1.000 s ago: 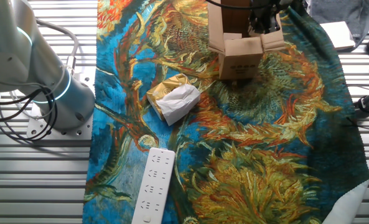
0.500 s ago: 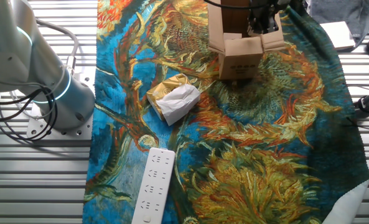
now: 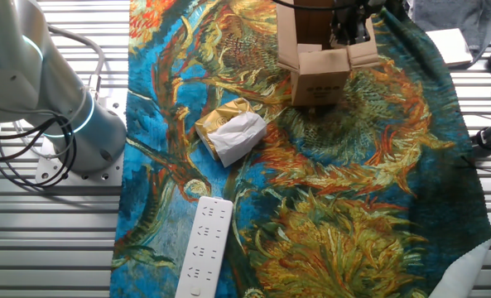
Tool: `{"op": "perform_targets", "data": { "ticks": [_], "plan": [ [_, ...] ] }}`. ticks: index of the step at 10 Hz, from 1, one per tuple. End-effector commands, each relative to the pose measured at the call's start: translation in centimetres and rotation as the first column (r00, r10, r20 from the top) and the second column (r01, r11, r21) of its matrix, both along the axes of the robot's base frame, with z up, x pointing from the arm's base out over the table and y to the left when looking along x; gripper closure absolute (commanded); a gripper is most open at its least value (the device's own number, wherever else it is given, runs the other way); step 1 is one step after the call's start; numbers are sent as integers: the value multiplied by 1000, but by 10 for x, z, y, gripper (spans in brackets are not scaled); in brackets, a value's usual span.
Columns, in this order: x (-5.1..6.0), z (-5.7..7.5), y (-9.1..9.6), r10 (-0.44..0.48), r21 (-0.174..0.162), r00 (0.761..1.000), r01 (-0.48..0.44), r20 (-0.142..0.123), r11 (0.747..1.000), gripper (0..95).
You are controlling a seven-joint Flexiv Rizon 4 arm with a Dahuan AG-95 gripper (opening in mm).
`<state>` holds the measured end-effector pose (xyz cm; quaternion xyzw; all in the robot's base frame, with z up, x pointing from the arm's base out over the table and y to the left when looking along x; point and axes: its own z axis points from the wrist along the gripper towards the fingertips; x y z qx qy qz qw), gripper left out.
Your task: Cover the box
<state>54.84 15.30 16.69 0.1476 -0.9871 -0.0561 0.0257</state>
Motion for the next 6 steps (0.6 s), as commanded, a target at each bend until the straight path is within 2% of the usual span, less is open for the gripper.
{"op": "perform_targets", "data": {
  "ticks": [1,6],
  "plan": [
    [0,0,0,8,1,1000,-8,0,1000,950],
    [0,0,0,98,22,995,-98,3,995,950]
  ]
}}
